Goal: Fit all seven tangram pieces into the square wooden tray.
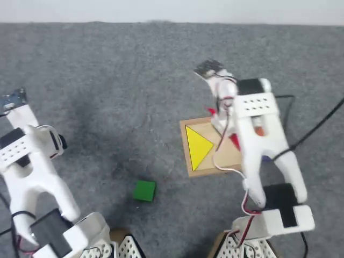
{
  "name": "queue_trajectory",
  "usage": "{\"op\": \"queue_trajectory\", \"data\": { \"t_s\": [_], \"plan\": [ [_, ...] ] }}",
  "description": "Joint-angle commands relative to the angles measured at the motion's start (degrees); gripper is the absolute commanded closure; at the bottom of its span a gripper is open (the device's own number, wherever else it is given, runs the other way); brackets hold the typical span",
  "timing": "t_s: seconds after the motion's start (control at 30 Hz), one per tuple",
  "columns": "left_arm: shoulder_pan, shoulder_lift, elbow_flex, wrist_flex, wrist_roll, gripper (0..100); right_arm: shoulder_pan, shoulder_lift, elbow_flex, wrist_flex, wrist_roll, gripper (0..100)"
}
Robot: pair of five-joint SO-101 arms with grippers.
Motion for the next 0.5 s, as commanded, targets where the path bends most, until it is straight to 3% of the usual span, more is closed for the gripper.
{"op": "queue_trajectory", "data": {
  "t_s": [0.0, 0.17, 0.3, 0.47],
  "plan": [
    [0.44, -0.09, -0.4, 0.53, 0.88, 80, 1.36, -5.76, 8.97, -8.13, 8.79, 72.2],
    [0.44, -0.09, -0.4, 0.62, 0.88, 80, 1.1, -9.01, 18.37, -14.64, 14.07, 72.2],
    [0.7, 0.09, -0.4, 0.62, 0.88, 80, 1.01, -11.03, 21.98, -15.08, 22.77, 72.2],
    [1.85, 0.0, -0.4, 0.62, 0.88, 80, -4.44, -12.7, 25.67, -15.08, 28.31, 72.3]
  ]
}}
